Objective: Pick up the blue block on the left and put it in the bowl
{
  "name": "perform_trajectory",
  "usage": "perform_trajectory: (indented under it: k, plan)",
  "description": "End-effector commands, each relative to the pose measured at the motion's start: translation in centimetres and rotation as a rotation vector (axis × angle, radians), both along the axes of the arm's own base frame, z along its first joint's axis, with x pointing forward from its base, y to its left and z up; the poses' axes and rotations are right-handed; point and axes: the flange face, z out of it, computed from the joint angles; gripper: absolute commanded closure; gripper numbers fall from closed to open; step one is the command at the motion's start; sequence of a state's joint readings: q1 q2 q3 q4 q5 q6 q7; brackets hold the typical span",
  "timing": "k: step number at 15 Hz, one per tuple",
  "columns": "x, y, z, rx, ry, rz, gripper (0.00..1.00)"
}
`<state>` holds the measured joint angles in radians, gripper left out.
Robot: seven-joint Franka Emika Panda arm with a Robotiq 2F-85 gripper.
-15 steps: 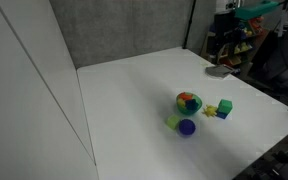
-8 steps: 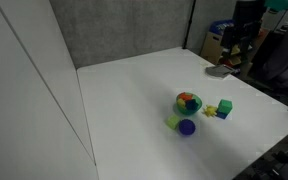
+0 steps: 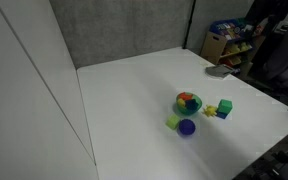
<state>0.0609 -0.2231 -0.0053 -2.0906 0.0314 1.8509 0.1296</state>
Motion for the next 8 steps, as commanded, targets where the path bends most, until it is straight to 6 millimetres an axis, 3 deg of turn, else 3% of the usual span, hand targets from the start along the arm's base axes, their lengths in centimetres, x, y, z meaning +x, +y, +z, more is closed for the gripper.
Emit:
perform_trajectory:
  k: [1,8]
  plan:
    - [-1.95,-0.99,1.95,0.006,-0.045,0.002,0.00]
    - [-1.71,-0.82,1.62,0.002,-0.029,-0.014,0.00]
